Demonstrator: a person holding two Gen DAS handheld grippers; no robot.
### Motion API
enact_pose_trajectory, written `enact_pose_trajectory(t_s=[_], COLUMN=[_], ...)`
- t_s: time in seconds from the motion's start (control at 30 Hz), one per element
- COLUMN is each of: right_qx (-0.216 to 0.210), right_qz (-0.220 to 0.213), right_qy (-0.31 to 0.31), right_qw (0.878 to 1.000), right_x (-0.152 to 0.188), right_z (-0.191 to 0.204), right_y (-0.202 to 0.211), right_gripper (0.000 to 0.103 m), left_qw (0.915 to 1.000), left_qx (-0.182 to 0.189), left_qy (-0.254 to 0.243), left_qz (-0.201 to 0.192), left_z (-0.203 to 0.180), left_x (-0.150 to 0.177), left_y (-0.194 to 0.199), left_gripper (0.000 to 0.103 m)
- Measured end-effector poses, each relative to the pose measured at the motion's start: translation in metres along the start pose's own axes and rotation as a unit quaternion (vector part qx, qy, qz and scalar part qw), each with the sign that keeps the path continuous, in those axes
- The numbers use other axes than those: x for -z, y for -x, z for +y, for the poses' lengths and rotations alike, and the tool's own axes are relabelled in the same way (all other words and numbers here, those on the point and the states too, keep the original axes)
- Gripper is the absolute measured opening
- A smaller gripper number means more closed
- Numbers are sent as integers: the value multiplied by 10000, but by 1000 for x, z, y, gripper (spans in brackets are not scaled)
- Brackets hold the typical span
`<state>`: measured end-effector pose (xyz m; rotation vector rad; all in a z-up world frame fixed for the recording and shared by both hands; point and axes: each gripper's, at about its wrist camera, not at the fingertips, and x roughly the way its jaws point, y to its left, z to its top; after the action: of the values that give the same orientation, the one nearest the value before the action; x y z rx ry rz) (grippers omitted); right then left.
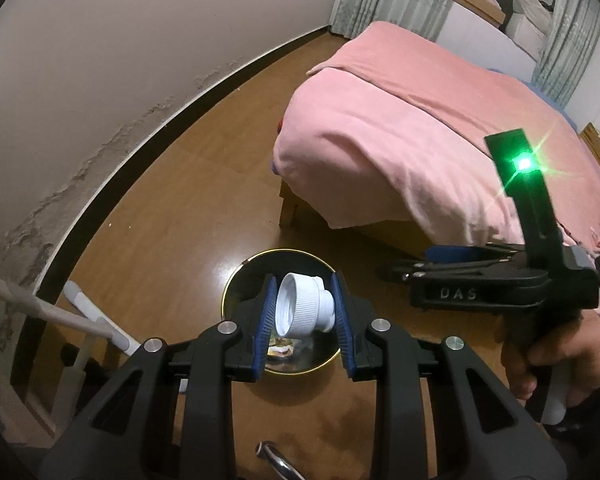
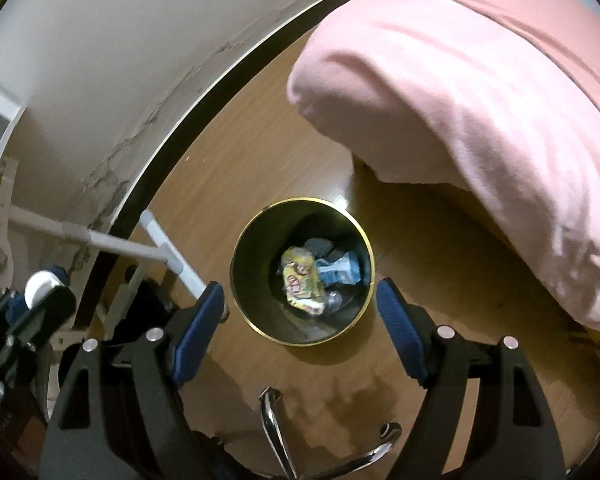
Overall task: Collect trash
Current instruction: 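Carry cap and yellow box over the bin and open both tools to drop them, then grasp the grey sock with the left tool while the right tool grasps the rolled drawing paper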
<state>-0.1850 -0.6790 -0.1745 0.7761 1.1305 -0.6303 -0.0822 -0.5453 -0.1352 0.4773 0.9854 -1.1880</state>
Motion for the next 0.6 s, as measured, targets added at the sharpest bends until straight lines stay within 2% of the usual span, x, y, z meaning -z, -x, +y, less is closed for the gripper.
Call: enact_pose_trajectory(t_s=[0.03, 0.07, 0.1, 0.3, 0.47, 0.53, 0.6], right_qx=[20, 36, 45, 53, 79, 74, 25], right_qz=[-40, -66, -93, -130, -198, -258, -358], right_qy=[-42, -87, -146, -160, 189, 335, 494], right_qw=[10000, 9999, 9998, 9998, 9996, 9991, 9981], right_x=[-1, -2, -2, -5, -1, 1, 0], right_z=[-3, -5, -9, -13, 7, 19, 33], right_y=[2, 3, 4, 9, 17, 24, 35], right_gripper=[76, 77, 77, 77, 77, 77, 81], left_qw=[10000, 10000, 10000, 10000, 9997, 9991, 9995], left_qx=[-3, 9, 6, -9, -159, -291, -52], left_qy=[0, 3, 18, -20, 5, 61, 124], left_qz=[7, 9, -20, -85, -197, -293, -291], left_z=[-1, -2, -2, -6, 1, 8, 13], left_x=[-1, -2, -3, -5, -2, 2, 7], left_y=[-1, -2, -1, 4, 25, 44, 65], left_gripper=[40, 59, 64, 70, 84, 87, 88])
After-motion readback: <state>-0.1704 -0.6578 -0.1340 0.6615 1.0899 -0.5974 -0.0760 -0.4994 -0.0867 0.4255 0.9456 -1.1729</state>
